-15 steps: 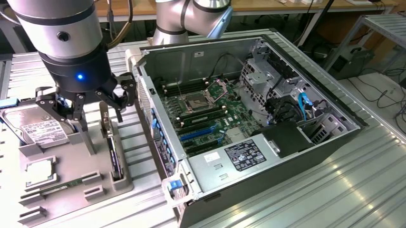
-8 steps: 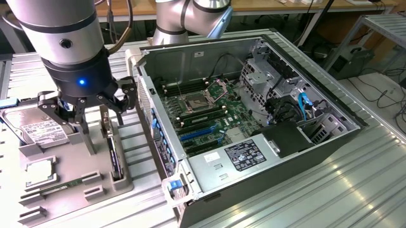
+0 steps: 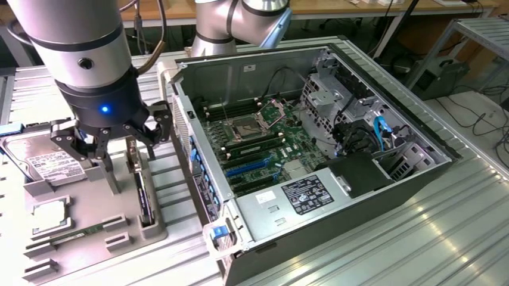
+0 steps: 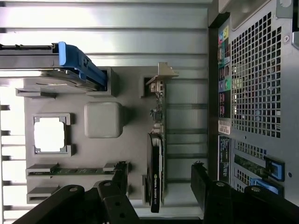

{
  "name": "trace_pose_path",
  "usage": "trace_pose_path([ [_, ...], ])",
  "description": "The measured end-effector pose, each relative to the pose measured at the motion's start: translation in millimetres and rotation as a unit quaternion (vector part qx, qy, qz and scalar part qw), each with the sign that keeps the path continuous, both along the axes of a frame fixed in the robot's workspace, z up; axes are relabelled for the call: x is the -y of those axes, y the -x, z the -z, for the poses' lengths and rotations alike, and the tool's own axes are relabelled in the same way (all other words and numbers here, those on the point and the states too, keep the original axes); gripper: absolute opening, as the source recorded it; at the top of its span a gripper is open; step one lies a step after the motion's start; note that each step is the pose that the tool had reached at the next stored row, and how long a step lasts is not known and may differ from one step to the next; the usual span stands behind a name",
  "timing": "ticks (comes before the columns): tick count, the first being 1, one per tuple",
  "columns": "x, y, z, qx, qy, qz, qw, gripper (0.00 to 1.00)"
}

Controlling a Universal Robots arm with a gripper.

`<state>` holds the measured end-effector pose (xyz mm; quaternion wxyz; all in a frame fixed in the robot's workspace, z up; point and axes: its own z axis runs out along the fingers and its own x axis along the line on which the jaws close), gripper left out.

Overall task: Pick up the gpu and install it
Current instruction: 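Pick up the gpu and move the gpu toward the slot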

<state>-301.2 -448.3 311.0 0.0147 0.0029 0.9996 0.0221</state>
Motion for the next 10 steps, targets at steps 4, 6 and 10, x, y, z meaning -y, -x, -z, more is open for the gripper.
trace_pose_path([
  [4,0.5,0.0,4.0,0.0,0.0,0.0,1.0,0.66],
  [6,0.6,0.0,5.8,0.0,0.0,0.0,1.0,0.66],
  [10,0.7,0.0,9.5,0.0,0.0,0.0,1.0,0.66],
])
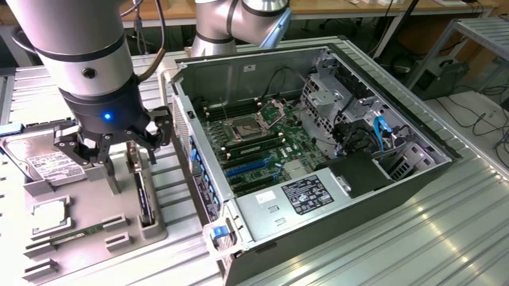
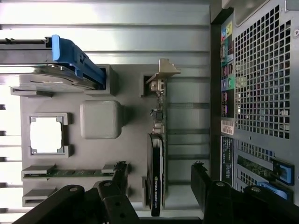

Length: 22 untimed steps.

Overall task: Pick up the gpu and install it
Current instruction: 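Pick up the gpu and move the gpu toward the slot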

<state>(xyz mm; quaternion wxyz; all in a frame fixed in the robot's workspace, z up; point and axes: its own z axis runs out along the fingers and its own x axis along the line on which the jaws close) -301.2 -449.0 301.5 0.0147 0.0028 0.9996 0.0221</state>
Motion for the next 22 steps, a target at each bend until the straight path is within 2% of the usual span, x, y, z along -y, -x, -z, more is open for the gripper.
trace_pose_path([
  [10,1.8,0.0,9.7,0.0,0.0,0.0,1.0,0.66],
  [19,6.2,0.0,17.5,0.0,0.0,-0.002,1.0,0.66],
  [22,6.5,0.0,20.2,0.0,0.0011,-0.002,1.0,0.66],
])
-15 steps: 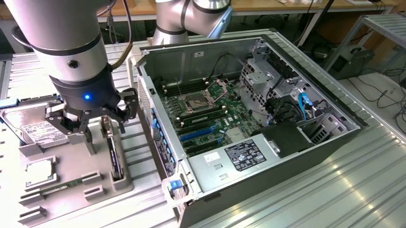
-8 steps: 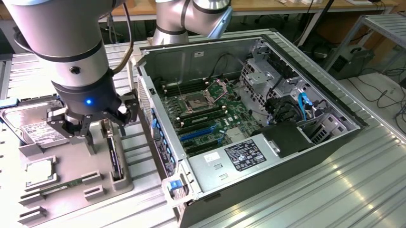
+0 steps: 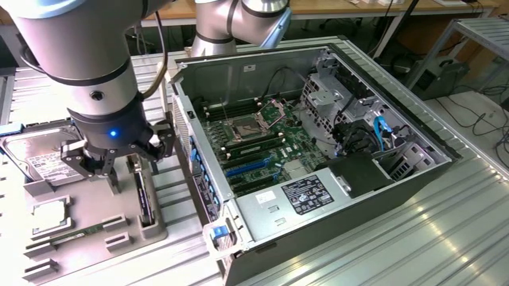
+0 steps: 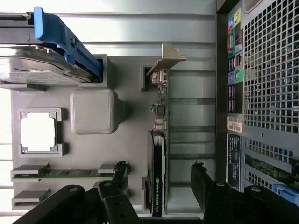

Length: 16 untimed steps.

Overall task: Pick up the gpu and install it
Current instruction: 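Pick up the gpu and move the gpu toward the slot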

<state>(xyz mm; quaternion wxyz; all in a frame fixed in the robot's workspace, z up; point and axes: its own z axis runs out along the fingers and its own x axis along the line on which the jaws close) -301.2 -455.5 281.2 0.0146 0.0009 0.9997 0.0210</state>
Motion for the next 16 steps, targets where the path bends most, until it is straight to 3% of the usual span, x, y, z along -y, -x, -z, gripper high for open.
trace_pose_path([
  [16,3.5,0.0,12.3,0.0,0.0007,-0.001,1.0,0.66],
])
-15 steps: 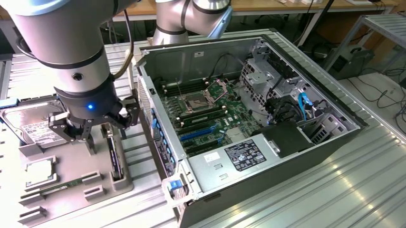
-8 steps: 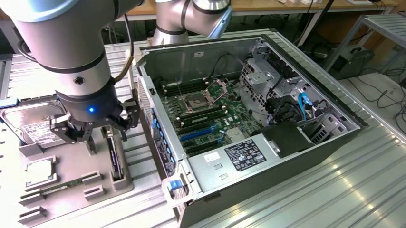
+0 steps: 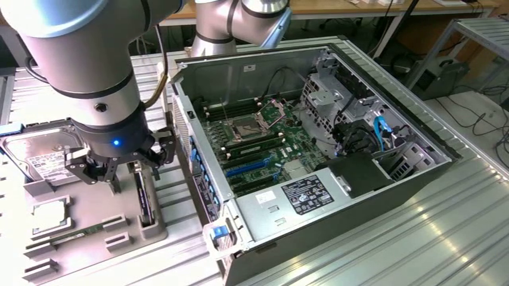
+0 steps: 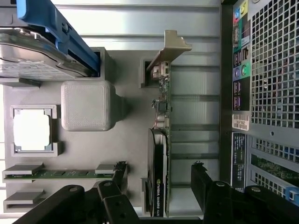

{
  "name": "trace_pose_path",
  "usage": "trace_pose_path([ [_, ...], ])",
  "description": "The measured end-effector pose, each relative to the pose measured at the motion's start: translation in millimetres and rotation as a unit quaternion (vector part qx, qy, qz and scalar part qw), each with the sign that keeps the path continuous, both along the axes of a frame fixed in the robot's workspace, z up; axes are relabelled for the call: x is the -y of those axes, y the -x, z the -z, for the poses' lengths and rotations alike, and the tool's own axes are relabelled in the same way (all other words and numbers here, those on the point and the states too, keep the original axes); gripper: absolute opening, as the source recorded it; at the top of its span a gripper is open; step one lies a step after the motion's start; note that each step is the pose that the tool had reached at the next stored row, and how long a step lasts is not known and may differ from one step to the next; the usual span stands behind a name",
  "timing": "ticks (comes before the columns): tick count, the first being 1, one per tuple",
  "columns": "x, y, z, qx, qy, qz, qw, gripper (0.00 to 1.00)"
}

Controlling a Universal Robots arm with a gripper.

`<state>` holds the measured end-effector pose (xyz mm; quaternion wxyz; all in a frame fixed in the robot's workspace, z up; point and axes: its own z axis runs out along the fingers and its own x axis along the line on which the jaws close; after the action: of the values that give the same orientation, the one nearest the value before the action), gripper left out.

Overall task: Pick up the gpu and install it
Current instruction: 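Pick up the gpu and move the gpu toward the slot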

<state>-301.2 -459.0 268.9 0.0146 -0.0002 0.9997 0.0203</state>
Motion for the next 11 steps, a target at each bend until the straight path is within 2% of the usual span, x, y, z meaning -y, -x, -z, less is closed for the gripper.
trace_pose_path([
  [6,1.1,0.0,1.3,0.0,0.0,0.0,1.0,0.66],
  [11,1.3,-0.8,3.3,-0.0013,0.0001,0.0,1.0,0.66],
])
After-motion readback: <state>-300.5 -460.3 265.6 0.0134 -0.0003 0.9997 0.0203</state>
